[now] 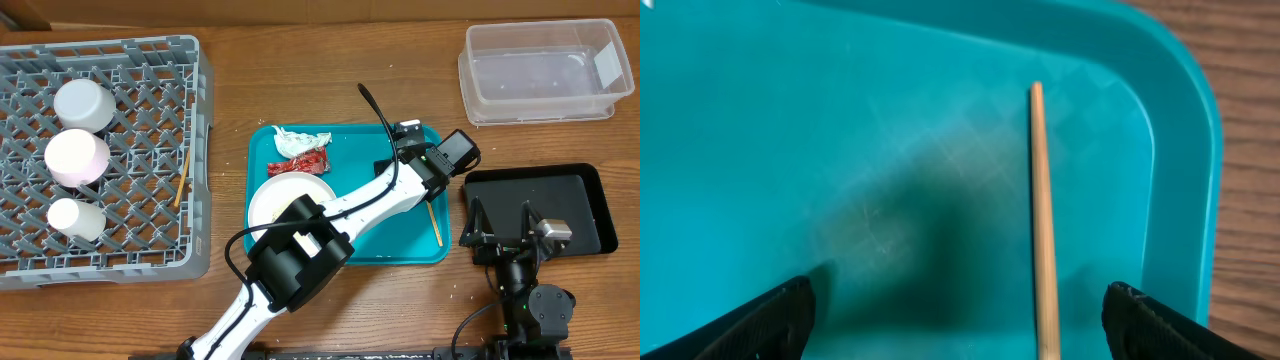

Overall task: Sort waste into correct bins and load items into the dishwasher
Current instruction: 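Lower the left gripper and pinch the second chopstick, then carry the second chopstick to the rack and release it in a slot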

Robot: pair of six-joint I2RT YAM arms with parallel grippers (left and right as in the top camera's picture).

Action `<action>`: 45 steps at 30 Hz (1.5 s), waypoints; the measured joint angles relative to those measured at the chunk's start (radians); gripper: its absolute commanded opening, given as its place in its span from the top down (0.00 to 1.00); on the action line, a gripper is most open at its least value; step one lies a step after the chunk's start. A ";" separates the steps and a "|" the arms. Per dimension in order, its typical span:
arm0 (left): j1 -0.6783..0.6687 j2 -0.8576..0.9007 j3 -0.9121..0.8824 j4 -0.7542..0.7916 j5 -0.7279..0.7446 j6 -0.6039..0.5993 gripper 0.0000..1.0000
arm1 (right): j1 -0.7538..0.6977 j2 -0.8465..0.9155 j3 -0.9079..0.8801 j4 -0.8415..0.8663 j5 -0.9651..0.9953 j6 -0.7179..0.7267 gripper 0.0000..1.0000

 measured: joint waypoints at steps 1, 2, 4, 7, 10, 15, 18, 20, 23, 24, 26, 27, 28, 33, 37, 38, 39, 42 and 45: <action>0.000 0.005 0.000 0.000 0.005 0.003 0.07 | 0.000 0.000 0.000 0.000 0.000 0.000 0.00; 0.000 0.011 0.000 0.001 0.008 0.005 0.06 | 0.000 0.000 0.000 0.000 0.000 0.000 0.00; 0.000 0.029 0.000 0.004 0.002 0.020 0.07 | 0.000 0.000 0.000 0.000 0.000 0.000 0.00; -0.001 0.033 0.001 0.008 -0.008 0.043 0.10 | 0.000 0.000 0.000 0.000 0.000 0.000 0.00; -0.001 0.040 0.004 0.008 -0.021 0.067 0.23 | 0.000 0.000 0.000 0.000 0.000 0.000 0.00; 0.000 0.044 0.005 0.008 -0.037 0.094 0.56 | 0.000 0.000 0.000 0.000 0.000 0.000 0.00; -0.001 0.045 0.007 0.011 -0.036 0.103 0.72 | 0.000 0.000 0.000 0.000 0.000 0.000 0.00; -0.001 0.046 0.013 0.007 -0.030 0.119 0.78 | 0.000 0.000 0.000 0.000 0.000 0.000 0.00; -0.001 0.055 0.037 -0.025 -0.022 0.131 0.84 | 0.000 0.000 0.000 0.000 0.000 0.000 0.00; -0.001 0.057 0.044 -0.035 -0.021 0.135 0.86 | 0.000 0.000 0.000 0.000 0.000 0.000 0.00; -0.001 0.062 0.061 -0.060 -0.016 0.142 0.91 | 0.000 0.000 0.000 0.000 0.000 0.000 0.00; -0.001 0.065 0.071 -0.074 -0.013 0.145 0.94 | 0.000 0.000 0.000 0.001 0.000 0.000 0.00; -0.001 0.070 0.081 -0.084 -0.011 0.149 0.96 | 0.000 0.000 0.000 0.000 0.000 0.000 0.00; 0.002 0.093 0.156 -0.172 0.011 0.150 0.96 | 0.000 0.000 0.000 0.001 0.000 0.000 0.00; 0.011 0.097 0.219 -0.243 0.031 0.150 0.96 | 0.000 0.000 0.000 0.000 0.000 0.000 0.00; 0.014 0.097 0.241 -0.273 0.031 0.151 0.96 | 0.000 0.000 0.000 0.000 0.000 0.000 0.00; 0.018 0.097 0.259 -0.297 0.033 0.151 0.96 | 0.000 0.000 0.000 0.000 0.000 0.000 0.00; 0.036 0.098 0.339 -0.420 0.035 0.153 0.96 | 0.000 0.000 0.000 0.001 0.000 0.000 0.00; 0.064 0.097 0.433 -0.541 0.031 0.201 0.96 | 0.000 0.000 0.000 0.000 0.000 0.000 0.00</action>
